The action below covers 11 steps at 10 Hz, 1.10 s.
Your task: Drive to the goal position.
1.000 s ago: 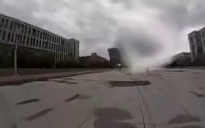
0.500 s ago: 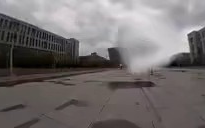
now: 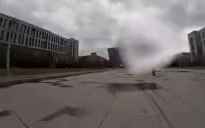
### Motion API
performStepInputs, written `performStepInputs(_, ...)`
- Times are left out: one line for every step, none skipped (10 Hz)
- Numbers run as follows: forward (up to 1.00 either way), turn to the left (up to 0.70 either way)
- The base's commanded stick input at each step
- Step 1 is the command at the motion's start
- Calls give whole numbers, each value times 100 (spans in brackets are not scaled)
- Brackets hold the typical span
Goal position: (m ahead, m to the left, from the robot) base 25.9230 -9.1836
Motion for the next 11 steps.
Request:
performStepInputs(70, 0)
performStepInputs(70, 0)
performStepInputs(70, 0)
performStepInputs(70, 0)
performStepInputs(70, 0)
performStepInputs(70, 0)
performStepInputs(70, 0)
performStepInputs(70, -4)
performStepInputs(70, -9)
performStepInputs(70, -14)
performStepInputs(70, -14)
